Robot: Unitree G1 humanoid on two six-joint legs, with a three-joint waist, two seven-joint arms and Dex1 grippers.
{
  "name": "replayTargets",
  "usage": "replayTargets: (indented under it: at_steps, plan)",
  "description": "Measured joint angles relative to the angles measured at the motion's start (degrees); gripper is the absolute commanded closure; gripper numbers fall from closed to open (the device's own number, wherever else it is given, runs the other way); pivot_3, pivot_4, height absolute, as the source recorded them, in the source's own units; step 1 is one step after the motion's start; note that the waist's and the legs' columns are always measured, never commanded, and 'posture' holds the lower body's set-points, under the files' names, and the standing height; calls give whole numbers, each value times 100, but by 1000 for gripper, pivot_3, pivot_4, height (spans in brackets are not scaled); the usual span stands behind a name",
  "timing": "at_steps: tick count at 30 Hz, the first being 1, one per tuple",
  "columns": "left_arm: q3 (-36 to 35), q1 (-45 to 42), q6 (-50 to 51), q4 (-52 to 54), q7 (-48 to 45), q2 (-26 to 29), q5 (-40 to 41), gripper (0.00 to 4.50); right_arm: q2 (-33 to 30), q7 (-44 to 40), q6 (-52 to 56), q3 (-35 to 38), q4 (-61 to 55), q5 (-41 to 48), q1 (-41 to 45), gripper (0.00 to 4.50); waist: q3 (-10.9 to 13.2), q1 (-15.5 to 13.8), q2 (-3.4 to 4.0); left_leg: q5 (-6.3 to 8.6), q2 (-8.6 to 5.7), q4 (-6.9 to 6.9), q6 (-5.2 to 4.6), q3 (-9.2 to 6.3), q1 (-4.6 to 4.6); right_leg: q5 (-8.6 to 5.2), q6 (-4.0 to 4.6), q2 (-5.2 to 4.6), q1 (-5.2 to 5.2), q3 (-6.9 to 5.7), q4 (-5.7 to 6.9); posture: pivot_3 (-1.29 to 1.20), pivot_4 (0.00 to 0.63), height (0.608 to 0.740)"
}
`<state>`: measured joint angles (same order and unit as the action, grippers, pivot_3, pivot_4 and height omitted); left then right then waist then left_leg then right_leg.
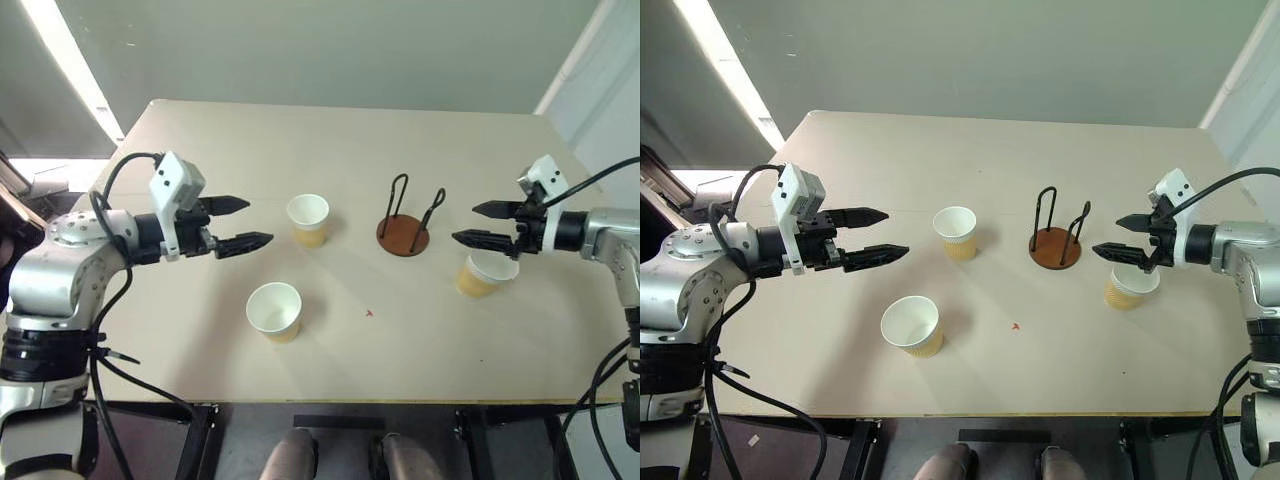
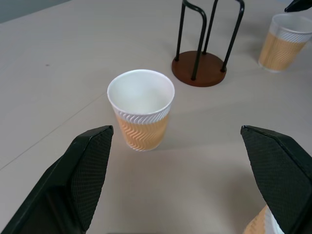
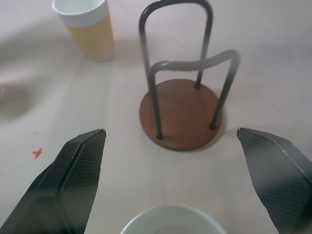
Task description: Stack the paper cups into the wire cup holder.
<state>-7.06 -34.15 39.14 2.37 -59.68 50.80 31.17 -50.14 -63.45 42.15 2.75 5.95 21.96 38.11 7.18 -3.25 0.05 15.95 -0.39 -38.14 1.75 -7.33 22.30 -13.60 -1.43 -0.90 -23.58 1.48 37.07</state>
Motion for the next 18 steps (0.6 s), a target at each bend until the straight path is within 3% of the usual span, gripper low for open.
replayTargets:
  at_steps: [18]
  plan:
    - [144, -244, -164, -104, -738, 162, -55, 0, 301, 284, 682, -257, -568, 240, -18, 28, 0, 12, 0, 1, 2, -1, -2, 2, -2, 0, 0, 2, -4, 5, -3, 0, 150, 740]
